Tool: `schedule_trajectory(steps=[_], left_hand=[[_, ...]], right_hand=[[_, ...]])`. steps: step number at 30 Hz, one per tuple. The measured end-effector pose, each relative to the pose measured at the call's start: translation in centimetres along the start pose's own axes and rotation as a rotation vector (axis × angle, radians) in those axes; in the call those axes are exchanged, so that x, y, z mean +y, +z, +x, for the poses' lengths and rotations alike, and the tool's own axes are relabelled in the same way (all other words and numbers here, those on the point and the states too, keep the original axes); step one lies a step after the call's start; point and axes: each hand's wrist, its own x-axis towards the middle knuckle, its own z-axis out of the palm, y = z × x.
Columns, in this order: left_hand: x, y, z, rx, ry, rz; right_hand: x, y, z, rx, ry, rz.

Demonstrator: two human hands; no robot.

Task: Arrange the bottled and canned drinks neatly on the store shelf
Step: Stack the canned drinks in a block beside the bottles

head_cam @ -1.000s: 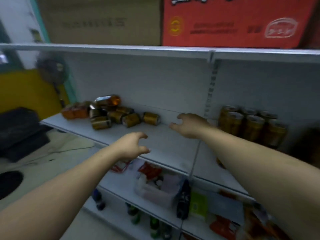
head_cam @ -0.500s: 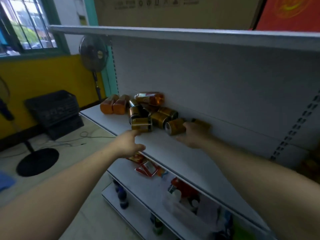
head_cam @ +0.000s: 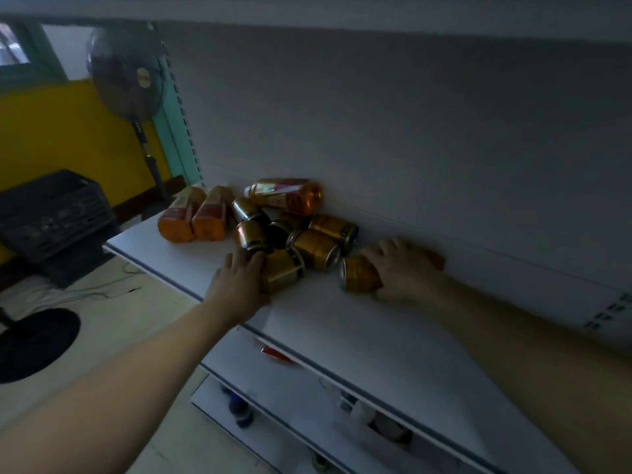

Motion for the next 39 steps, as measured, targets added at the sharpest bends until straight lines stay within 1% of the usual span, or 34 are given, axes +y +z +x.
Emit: schedule_trajectory(steps=[3,4,6,7,10,12,14,15,18,20,22,26,30,34,39], left_hand=[[-0.4,0.1,0.1,0.003,0.112,-0.045],[-0.5,0.1,0.1,-0.01,0.139,-0.095],[-0.4,-0.5,0.1,-0.032,0.172,-0.262],[-0.2,-0.9,0.2,-0.039,0.197,-0.346],[0.9,-2.2,0.0,-0.07,0.296,-0.533],[2.2,-2.5,-0.1,-0.125,0.372,-0.64],[3.6,-2.1,-0.4,-0.181,0.427,-0.704],[4.2,-1.7,-0.6,-0.214,0.44,-0.731],[5.1,-0.8,-1.4,-0.398,0.503,-0.782],[5.4,-0.2,-1.8,-0.465,0.529,-0.837],[5.9,0.0,-2.1,-0.464,0.52,-0.872],[8.6,-0.3,-4.0,-0.458,0.539,-0.915],[13.3,-1.2,-7.4,-0.473,0.607,-0.987],[20.2,-2.3,-12.5,-0.516,0.707,-1.055],[29.4,-3.5,-20.1,-0.549,0.771,-1.117]], right_hand=[[-1.3,0.4,-1.0,0.02,0.048,0.088],[-1.9,0.6,-1.6,0.027,0.081,0.124],[-3.0,1.2,-2.9,0.058,0.182,0.252],[-3.4,1.7,-3.8,0.091,0.251,0.357],[-4.7,2.5,-7.4,0.302,0.481,0.731],[-5.9,2.8,-10.0,0.422,0.613,0.959],[-7.4,3.3,-12.4,0.491,0.71,1.112],[-8.0,3.7,-13.4,0.527,0.761,1.141],[-9.2,4.3,-15.7,0.604,0.923,1.184],[-9.5,4.1,-17.0,0.604,0.994,1.22],[-9.6,3.5,-18.5,0.615,1.047,1.227],[-8.7,3.0,-22.4,0.702,1.145,1.226],[-7.3,2.3,-27.7,0.775,1.232,1.124],[-6.0,1.7,-35.5,0.851,1.297,1.108],[-4.2,1.3,-46.1,0.939,1.333,1.066]])
